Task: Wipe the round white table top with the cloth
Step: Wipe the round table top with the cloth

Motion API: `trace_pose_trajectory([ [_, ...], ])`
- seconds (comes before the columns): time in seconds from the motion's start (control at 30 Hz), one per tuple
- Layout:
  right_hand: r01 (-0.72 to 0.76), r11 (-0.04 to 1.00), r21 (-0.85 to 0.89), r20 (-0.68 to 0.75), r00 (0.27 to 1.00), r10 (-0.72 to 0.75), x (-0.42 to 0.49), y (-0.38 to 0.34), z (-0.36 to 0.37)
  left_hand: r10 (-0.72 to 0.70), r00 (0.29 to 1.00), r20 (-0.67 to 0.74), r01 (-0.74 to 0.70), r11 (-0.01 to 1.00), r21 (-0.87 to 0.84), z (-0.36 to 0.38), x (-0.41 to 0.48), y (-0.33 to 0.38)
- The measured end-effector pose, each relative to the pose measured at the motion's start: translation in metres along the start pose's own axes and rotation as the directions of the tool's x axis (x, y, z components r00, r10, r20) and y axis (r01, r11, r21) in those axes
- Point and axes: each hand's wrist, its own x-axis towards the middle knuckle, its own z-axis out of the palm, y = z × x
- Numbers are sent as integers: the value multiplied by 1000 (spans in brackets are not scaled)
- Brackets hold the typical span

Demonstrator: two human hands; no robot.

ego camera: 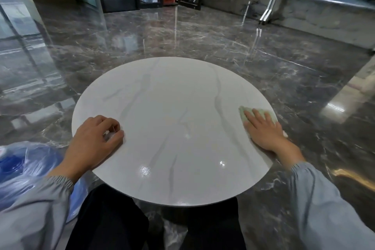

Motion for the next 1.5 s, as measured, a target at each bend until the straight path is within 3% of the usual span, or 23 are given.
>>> trace_pose_trajectory([
  [0.1,188,979,-75,-5,982,-189,-45,-48,24,18,1000,5,-18,1000,3,-2,1,0],
  [0.23,601,799,-28,31,799,-600,-155,-127,61,27,1000,8,-27,1000,-10,-6,1,3],
  [0.33,686,728,16,80,725,-684,-193,-138,65,34,999,20,-33,999,-12,-6,2,3],
  [0.4,673,739,31,68,736,-673,-184,-122,54,32,999,23,-32,999,-13,-7,3,2],
  [0.47,607,794,10,56,793,-607,-159,-96,44,34,999,17,-34,999,-25,-6,3,3],
  [0.57,365,930,-50,34,931,-364,-100,-38,25,36,999,9,-36,999,-22,-6,3,7],
  [0.67,173,985,-19,6,985,-173,-61,10,14,25,1000,11,-25,1000,-8,-6,1,7],
  [0.83,157,987,-38,-29,987,-158,-95,-15,33,8,1000,7,-8,1000,2,-5,0,9],
  [0.9,279,957,-77,-14,960,-281,-134,-47,46,1,1000,10,-1,1000,5,-5,1,11],
  [1.03,549,832,-81,-51,831,-554,-209,-112,89,2,999,36,-2,1000,7,-6,-1,5],
  [1.17,592,804,-55,-88,800,-594,-210,-114,84,6,1000,26,-6,1000,-2,-8,-1,10],
  [1.27,526,850,32,-60,850,-524,-184,-74,65,18,1000,24,-18,1000,-10,-8,0,10],
  [1.37,322,945,57,-49,946,-320,-135,-30,45,25,999,38,-25,1000,-8,-7,1,8],
  [1.5,112,994,18,-27,993,-111,-56,9,20,16,1000,22,-16,1000,2,-4,0,5],
])
